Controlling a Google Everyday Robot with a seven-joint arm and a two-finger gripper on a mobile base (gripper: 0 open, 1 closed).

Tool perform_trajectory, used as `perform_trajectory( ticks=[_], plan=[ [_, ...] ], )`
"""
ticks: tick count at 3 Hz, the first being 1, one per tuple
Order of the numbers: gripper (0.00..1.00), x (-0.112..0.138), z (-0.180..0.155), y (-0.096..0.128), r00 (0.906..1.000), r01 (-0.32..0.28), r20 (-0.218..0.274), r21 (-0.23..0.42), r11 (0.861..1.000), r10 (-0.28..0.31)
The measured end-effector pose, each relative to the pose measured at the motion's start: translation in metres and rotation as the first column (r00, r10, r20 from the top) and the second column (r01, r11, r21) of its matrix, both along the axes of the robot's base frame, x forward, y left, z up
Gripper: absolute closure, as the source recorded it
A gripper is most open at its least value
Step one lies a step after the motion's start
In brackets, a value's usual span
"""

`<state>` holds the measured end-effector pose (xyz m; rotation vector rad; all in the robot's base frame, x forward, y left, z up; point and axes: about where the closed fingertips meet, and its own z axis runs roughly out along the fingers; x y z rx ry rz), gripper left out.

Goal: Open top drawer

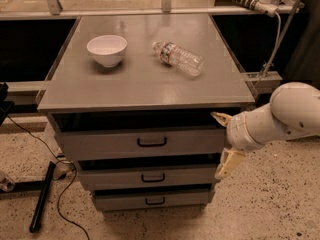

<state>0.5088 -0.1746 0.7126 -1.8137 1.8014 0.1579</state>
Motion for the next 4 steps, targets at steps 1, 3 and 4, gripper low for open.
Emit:
perform_trajectory(
  ticks=[1,3,4],
  plan=[
    [0.0,0.013,-0.017,-0.003,0.9989,0.046,0.004,0.015,0.999,-0.047],
    [0.0,0.061,-0.061,0.001,0.9963,0.081,0.022,0.073,0.994,-0.083],
    [0.0,0.062,-0.062,0.001,0.9963,0.081,0.021,0.074,0.994,-0.083]
  ],
)
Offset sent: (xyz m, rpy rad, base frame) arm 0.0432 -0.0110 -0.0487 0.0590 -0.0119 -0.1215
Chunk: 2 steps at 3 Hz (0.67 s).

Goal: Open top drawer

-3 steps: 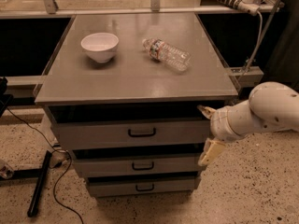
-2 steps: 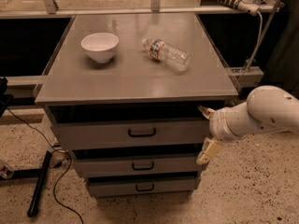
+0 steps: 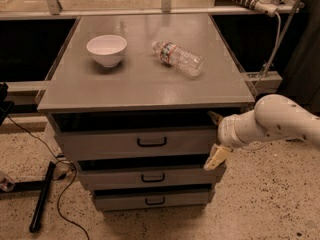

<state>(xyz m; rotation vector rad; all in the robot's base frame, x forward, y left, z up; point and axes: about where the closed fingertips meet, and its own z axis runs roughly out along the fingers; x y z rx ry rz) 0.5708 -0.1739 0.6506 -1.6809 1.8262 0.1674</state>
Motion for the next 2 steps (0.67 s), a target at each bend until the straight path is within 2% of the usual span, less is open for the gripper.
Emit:
perform_trajectory(
  ticks=[1,2],
  plan=[
    [0.18,0.0,0.0,0.0,1.0,0.0,0.0,0.0,1.0,0.0],
    [0.42,0.0043,0.0055,0.0024,1.0,-0.009,-0.004,0.003,1.0,0.009]
  ],
)
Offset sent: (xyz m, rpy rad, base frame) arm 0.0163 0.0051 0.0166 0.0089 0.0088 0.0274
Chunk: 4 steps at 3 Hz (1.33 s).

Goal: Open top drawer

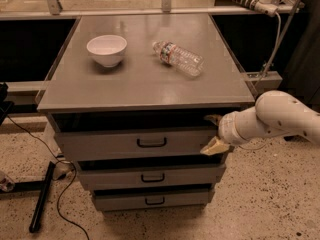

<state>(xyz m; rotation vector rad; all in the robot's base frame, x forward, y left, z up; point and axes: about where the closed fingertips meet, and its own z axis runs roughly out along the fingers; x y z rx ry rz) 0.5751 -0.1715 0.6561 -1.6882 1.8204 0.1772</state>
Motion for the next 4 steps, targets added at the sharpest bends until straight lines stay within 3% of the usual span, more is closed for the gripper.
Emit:
perform_trajectory(
  ticks=[2,3,4],
  plan=[
    [0.88,0.0,0.01,-0.002,1.0,0.0,0.0,0.0,1.0,0.0],
    [1.0,-0.011,0.014,0.0,0.9998,-0.018,-0.006,0.009,1.0,0.018],
    [0.81,-0.011,0.014,0.0,0.9998,-0.018,-0.006,0.009,1.0,0.018]
  ],
)
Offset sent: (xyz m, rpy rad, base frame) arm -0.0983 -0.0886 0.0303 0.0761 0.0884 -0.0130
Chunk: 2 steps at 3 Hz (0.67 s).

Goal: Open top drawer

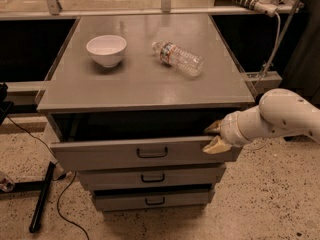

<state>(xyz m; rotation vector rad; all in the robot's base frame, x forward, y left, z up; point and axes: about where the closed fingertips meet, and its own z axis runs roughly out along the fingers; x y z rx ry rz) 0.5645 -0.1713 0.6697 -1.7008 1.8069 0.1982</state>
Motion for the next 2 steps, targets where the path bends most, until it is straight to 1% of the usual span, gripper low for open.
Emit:
perform_trajectory(
  ticks=[1,2],
  plan=[
    [0.58,0.0,0.0,0.0,1.0,0.0,0.0,0.0,1.0,0.0],
    [0.36,-0.0051,-0.0049,-0.0077,0.9995,0.0,-0.031,0.038,0.999,0.002]
  ],
)
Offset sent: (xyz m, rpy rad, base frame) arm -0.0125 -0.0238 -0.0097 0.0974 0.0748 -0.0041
